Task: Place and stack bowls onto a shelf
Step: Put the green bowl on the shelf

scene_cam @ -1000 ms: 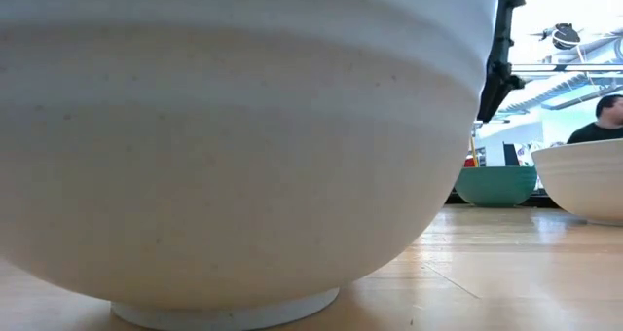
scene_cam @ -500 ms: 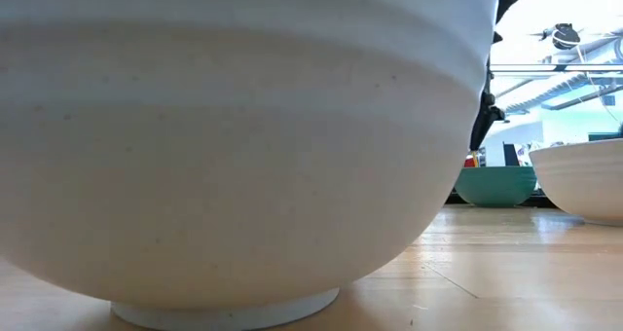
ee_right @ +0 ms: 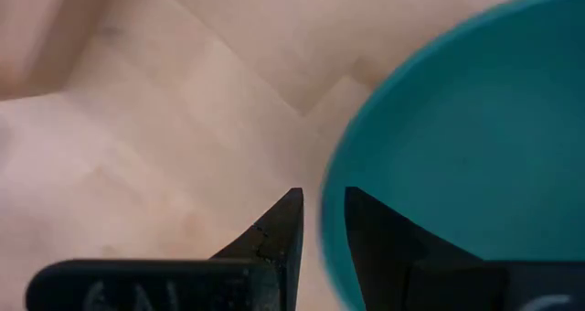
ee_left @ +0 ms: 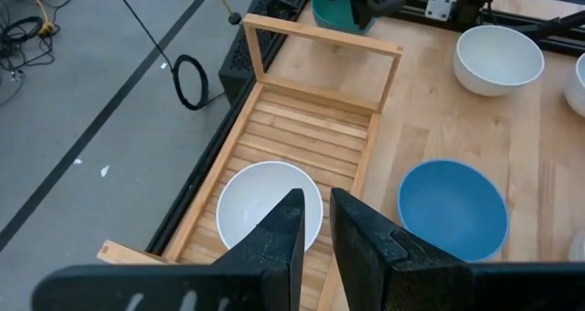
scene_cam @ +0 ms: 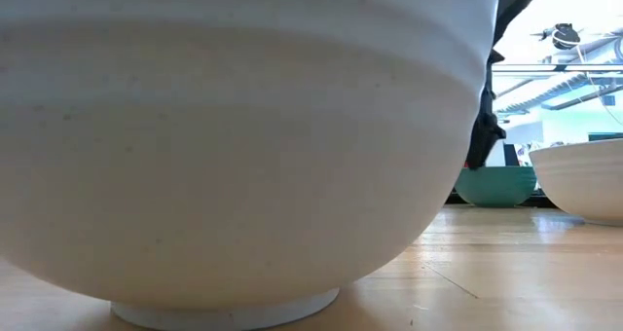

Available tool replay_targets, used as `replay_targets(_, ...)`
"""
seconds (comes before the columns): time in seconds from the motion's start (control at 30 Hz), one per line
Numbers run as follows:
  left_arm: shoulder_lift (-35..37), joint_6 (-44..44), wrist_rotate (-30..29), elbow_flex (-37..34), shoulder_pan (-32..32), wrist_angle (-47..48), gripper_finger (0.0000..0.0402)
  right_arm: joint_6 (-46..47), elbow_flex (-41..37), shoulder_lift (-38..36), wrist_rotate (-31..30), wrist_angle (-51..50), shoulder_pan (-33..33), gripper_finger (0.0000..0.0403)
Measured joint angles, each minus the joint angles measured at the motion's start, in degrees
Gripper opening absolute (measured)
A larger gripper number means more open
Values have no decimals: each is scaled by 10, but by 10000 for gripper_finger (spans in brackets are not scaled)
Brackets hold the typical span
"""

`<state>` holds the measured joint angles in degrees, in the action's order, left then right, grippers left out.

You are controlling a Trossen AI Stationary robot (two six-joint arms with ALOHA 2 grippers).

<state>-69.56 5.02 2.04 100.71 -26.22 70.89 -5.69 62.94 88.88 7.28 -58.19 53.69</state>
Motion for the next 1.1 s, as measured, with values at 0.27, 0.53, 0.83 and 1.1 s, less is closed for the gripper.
replay_targets(0.27, 0, 0, 0, 0, 0, -5, 63, -32, -55, 0, -30, 68, 0, 73)
replay_targets(0.53, 0, 0, 0, 0, 0, -5, 63, -72, -59, -2, -53, 76, -1, 7)
replay_targets(0.83, 0, -7, 0, 0, 0, -5, 63, -109, -7, -60, -147, -25, -9, 1)
replay_targets(1.1, 0, -8, 0, 0, 0, -4, 63, -120, 106, -164, -223, -121, -26, 0)
